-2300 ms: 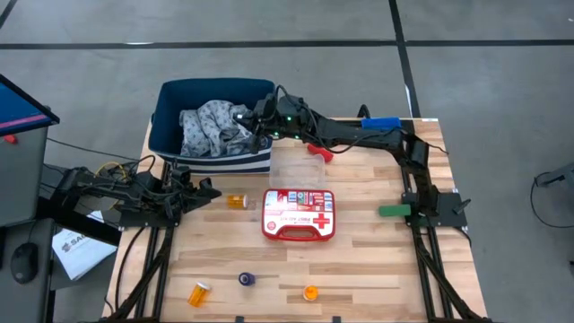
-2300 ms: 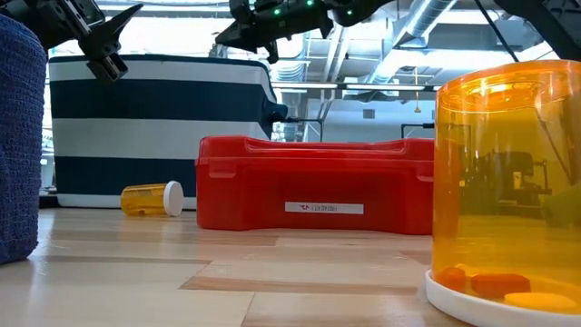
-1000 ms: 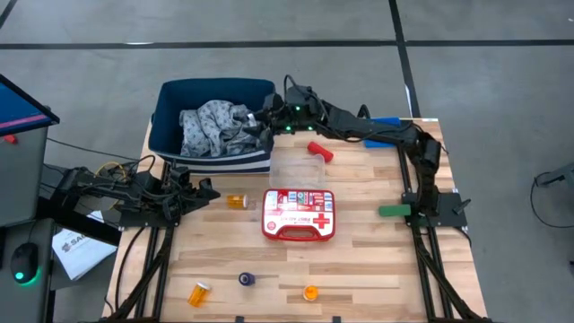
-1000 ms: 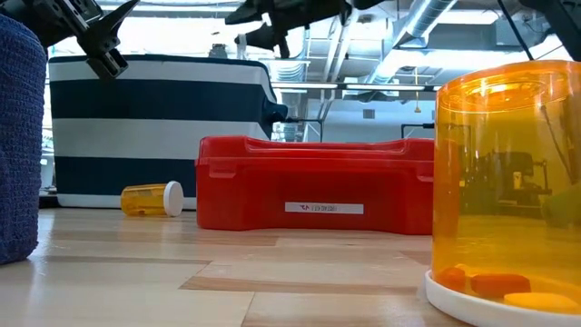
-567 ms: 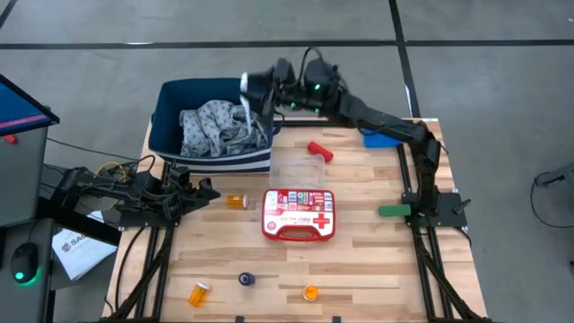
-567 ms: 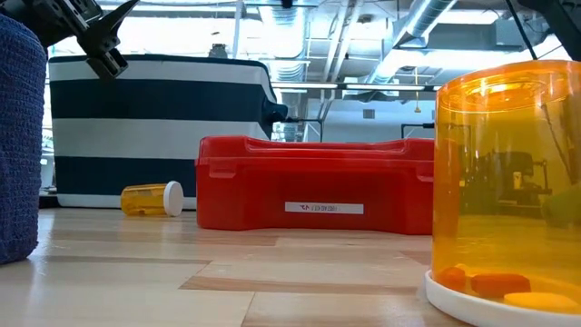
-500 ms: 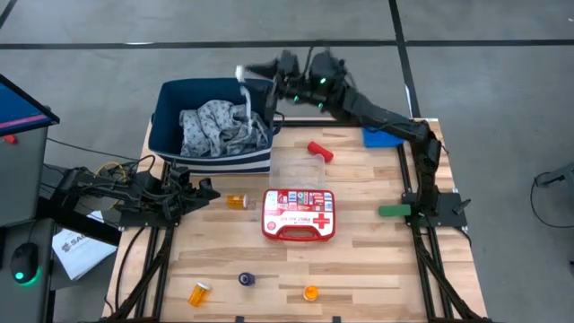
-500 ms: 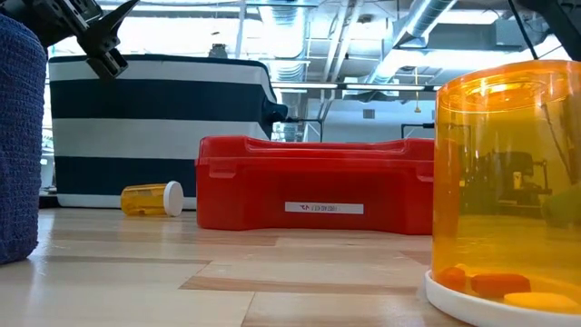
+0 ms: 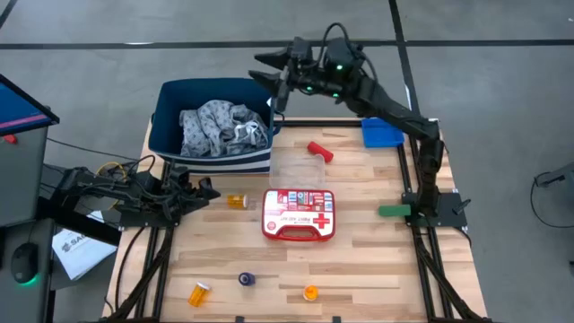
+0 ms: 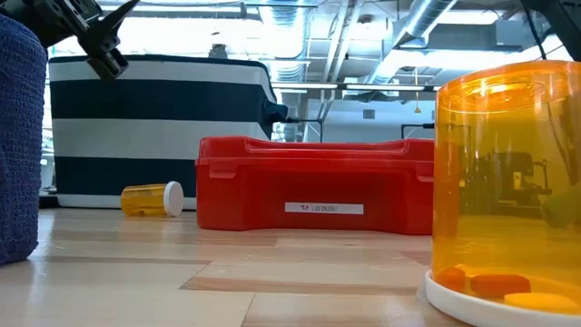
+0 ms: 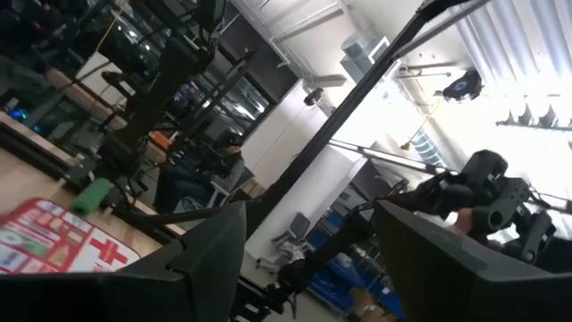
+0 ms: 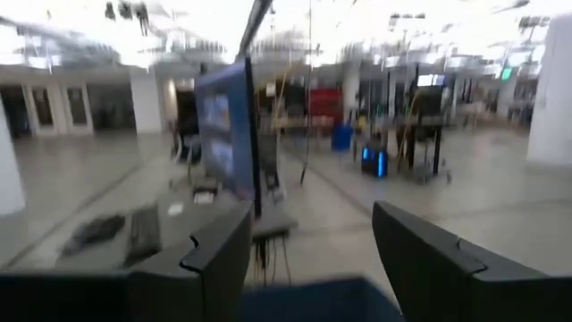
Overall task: Pick & place medical supplies in basket/bin
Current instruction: Put the rolled green bandage into the transparent bin
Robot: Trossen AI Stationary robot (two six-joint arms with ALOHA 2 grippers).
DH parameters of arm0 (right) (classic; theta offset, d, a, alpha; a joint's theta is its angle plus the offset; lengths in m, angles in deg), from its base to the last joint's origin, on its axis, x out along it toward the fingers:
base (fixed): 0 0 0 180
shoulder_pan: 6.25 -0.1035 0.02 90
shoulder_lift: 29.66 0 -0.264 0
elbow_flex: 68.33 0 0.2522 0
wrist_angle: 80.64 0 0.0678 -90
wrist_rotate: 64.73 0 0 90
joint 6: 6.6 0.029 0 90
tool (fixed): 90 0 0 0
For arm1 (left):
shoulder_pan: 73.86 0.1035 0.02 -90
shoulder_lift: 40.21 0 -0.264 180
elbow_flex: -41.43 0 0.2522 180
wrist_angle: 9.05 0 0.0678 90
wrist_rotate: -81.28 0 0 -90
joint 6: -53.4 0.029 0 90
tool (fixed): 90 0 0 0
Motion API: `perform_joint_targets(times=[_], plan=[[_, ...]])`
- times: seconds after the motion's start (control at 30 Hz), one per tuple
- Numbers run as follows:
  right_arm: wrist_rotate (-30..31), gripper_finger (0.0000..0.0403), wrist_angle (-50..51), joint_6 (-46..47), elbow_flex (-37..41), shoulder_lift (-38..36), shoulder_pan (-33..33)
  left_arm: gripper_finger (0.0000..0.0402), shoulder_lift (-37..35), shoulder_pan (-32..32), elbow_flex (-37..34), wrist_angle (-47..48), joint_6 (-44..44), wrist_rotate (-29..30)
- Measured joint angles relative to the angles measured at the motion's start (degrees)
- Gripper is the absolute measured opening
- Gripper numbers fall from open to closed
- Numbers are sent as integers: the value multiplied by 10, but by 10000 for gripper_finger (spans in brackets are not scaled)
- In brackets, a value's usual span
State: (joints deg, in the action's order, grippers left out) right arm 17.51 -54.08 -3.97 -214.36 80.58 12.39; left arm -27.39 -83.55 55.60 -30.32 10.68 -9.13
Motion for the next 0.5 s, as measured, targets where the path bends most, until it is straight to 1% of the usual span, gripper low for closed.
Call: perform_joint_targets(times=[0.13, 0.3, 0.37, 0.43, 0.5], plan=[[-8, 226, 160, -20, -11, -37, -11, 239, 0, 0, 0, 0, 33, 11], [-12, 226, 426, -26, -9, -68, -21, 239, 0, 0, 0, 0, 50, 46], [-12, 226, 533, -15, -9, -82, -32, 239, 0, 0, 1, 1, 49, 45], [-13, 226, 623, 3, -9, -95, -48, 239, 0, 0, 10, 3, 41, 25], [-14, 226, 698, 25, -9, -104, -69, 238, 0, 0, 30, 1, 37, -11]])
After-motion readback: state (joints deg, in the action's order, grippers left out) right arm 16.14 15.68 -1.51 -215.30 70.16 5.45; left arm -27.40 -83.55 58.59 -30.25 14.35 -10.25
